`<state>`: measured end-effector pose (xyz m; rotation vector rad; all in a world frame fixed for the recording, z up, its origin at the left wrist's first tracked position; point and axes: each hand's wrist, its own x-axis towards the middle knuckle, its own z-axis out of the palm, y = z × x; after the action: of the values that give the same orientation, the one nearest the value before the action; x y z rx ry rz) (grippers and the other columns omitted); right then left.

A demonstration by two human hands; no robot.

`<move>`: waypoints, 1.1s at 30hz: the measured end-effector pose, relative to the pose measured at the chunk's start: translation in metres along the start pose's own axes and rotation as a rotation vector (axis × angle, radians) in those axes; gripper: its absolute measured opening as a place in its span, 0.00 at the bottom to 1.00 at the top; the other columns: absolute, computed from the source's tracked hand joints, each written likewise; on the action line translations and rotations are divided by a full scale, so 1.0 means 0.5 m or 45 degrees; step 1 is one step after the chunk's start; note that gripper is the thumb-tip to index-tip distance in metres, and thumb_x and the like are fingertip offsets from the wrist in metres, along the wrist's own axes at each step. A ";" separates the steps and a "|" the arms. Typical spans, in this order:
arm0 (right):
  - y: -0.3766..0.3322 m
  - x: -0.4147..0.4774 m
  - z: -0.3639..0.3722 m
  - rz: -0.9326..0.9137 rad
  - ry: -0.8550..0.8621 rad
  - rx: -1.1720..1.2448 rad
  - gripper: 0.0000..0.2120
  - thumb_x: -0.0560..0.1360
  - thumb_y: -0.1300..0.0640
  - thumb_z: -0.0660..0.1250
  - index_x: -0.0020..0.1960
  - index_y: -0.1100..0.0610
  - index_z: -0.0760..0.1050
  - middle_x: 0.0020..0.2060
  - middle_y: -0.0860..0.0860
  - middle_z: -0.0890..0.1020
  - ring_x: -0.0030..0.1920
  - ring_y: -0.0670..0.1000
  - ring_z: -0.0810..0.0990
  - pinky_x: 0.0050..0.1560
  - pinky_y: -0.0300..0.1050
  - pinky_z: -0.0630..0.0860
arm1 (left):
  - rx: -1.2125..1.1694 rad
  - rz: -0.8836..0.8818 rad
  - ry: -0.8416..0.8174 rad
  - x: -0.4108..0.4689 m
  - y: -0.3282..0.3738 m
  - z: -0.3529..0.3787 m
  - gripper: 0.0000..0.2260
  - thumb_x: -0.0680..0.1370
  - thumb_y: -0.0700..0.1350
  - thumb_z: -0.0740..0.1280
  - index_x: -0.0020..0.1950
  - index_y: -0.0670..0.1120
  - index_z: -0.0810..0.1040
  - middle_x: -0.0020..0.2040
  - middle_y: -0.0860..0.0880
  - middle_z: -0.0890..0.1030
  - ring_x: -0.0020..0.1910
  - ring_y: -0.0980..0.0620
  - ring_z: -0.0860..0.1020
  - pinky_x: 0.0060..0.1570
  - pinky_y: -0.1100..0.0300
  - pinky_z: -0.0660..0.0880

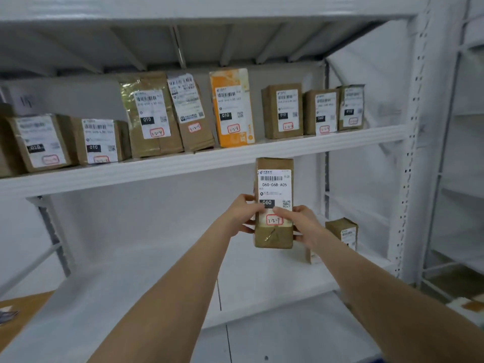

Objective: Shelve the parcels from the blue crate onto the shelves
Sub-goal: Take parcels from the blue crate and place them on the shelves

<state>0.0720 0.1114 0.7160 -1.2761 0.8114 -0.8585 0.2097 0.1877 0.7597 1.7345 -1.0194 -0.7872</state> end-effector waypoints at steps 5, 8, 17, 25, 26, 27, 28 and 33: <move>-0.102 -0.033 -0.019 -0.143 0.074 0.012 0.25 0.69 0.53 0.77 0.60 0.58 0.69 0.48 0.52 0.83 0.45 0.49 0.82 0.40 0.44 0.76 | 0.012 0.136 -0.021 -0.026 0.105 -0.005 0.21 0.75 0.44 0.67 0.65 0.48 0.64 0.56 0.44 0.78 0.49 0.46 0.80 0.48 0.51 0.79; -0.173 -0.037 -0.023 -0.252 0.108 0.003 0.25 0.69 0.53 0.76 0.61 0.58 0.70 0.46 0.51 0.84 0.44 0.48 0.82 0.38 0.43 0.75 | -0.017 0.233 0.005 -0.036 0.174 -0.011 0.20 0.76 0.43 0.66 0.65 0.48 0.65 0.55 0.45 0.78 0.49 0.46 0.80 0.50 0.50 0.79; -0.333 -0.009 -0.014 -0.472 0.137 0.026 0.28 0.68 0.52 0.77 0.63 0.57 0.71 0.50 0.51 0.83 0.46 0.49 0.83 0.41 0.44 0.77 | -0.049 0.503 0.088 -0.038 0.317 -0.046 0.22 0.78 0.41 0.66 0.70 0.47 0.64 0.57 0.45 0.77 0.53 0.46 0.79 0.52 0.49 0.79; -0.408 0.066 -0.018 -0.638 0.132 0.070 0.26 0.69 0.52 0.76 0.61 0.57 0.71 0.54 0.52 0.82 0.49 0.50 0.82 0.44 0.46 0.80 | -0.085 0.711 0.262 0.024 0.376 -0.048 0.22 0.78 0.43 0.66 0.71 0.49 0.68 0.63 0.46 0.78 0.58 0.46 0.78 0.55 0.46 0.78; -0.414 0.082 -0.021 -0.657 0.136 0.053 0.24 0.68 0.51 0.76 0.60 0.57 0.72 0.54 0.52 0.82 0.50 0.50 0.82 0.50 0.48 0.80 | -0.102 0.730 0.292 0.034 0.381 -0.044 0.22 0.78 0.43 0.66 0.72 0.49 0.68 0.63 0.47 0.78 0.59 0.47 0.77 0.56 0.47 0.78; -0.419 0.097 -0.023 -0.677 0.140 0.033 0.23 0.69 0.50 0.76 0.59 0.56 0.73 0.54 0.52 0.82 0.51 0.51 0.82 0.54 0.50 0.79 | -0.125 0.745 0.322 0.045 0.386 -0.039 0.22 0.79 0.42 0.65 0.72 0.50 0.68 0.64 0.47 0.77 0.59 0.47 0.77 0.56 0.48 0.78; -0.426 0.113 -0.027 -0.695 0.140 0.007 0.21 0.69 0.50 0.76 0.58 0.55 0.74 0.54 0.51 0.82 0.52 0.51 0.81 0.56 0.50 0.78 | -0.148 0.752 0.349 0.057 0.391 -0.034 0.22 0.79 0.42 0.65 0.72 0.50 0.68 0.64 0.47 0.77 0.60 0.48 0.77 0.56 0.48 0.78; -0.462 0.200 -0.056 -0.738 0.094 -0.089 0.13 0.72 0.52 0.73 0.54 0.53 0.76 0.53 0.51 0.83 0.52 0.51 0.81 0.57 0.51 0.78 | -0.180 0.717 0.466 0.120 0.417 0.002 0.22 0.79 0.42 0.64 0.73 0.50 0.66 0.65 0.48 0.77 0.59 0.48 0.77 0.55 0.49 0.78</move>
<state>0.0732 -0.0099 0.9381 -1.5798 0.5315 -1.3518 0.1760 0.0900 0.9504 1.3075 -1.0888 -0.1684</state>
